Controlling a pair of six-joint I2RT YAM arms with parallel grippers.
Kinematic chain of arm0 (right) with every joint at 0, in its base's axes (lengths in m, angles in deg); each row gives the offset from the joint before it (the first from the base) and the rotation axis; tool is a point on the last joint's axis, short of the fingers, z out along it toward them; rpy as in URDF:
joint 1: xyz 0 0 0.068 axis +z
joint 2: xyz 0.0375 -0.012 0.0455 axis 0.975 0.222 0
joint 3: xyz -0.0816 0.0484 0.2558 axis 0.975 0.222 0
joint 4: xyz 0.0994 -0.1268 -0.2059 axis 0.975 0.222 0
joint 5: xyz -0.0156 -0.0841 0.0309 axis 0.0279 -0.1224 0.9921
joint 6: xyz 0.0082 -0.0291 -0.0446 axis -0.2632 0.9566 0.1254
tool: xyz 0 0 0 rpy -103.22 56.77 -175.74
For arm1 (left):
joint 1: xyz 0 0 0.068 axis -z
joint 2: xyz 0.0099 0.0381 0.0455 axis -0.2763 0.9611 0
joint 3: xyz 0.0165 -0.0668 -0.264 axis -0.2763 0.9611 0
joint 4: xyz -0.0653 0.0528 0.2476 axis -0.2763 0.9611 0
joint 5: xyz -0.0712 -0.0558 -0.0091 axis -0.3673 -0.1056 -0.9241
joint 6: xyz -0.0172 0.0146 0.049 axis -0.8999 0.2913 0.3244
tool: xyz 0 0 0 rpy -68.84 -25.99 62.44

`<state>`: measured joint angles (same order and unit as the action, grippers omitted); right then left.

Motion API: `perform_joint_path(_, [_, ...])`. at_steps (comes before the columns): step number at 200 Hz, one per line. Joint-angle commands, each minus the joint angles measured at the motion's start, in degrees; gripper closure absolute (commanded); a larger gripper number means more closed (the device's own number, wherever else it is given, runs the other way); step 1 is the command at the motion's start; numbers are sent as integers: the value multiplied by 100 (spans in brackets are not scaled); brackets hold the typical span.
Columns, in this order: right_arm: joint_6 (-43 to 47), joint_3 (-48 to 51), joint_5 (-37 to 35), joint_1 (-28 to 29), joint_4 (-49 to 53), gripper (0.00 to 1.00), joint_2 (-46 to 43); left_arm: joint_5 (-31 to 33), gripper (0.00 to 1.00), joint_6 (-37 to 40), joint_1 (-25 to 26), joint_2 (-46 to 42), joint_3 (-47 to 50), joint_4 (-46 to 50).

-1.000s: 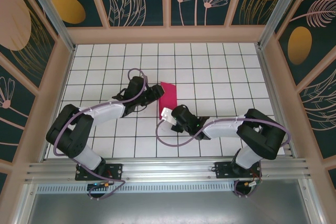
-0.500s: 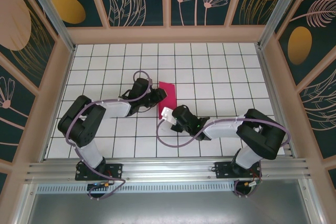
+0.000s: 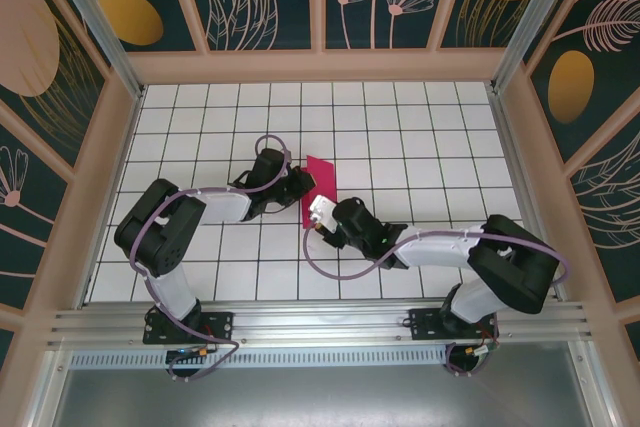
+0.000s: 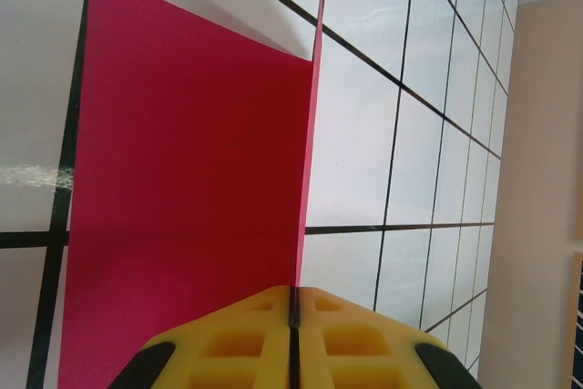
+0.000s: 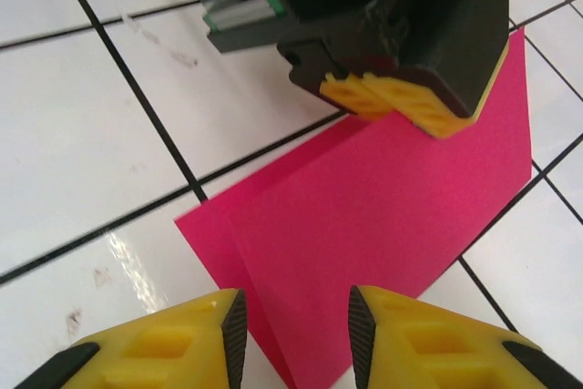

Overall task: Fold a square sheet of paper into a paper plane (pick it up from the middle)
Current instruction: Fold the triangle a second time at the center of the table.

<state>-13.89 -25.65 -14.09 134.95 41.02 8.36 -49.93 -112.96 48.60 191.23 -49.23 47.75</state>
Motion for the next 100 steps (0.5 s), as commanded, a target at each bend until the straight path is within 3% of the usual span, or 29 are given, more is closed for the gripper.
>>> perform_joint_path(1, [-319,-126,109,141,-269,58,136,-81,91,-36,-27,37,-137,-85])
perform_joint_path(21, [-357,-276,103,237,-352,56,421,-79,91,-49,-26,42,-129,-86])
perform_joint_path(50, [-399,-403,-519,387,-671,52,740,-105,91,-48,-31,46,-144,-106])
perform_joint_path(100, [-490,-508,-966,418,-758,56,867,-117,91,-21,-32,38,-150,-79])
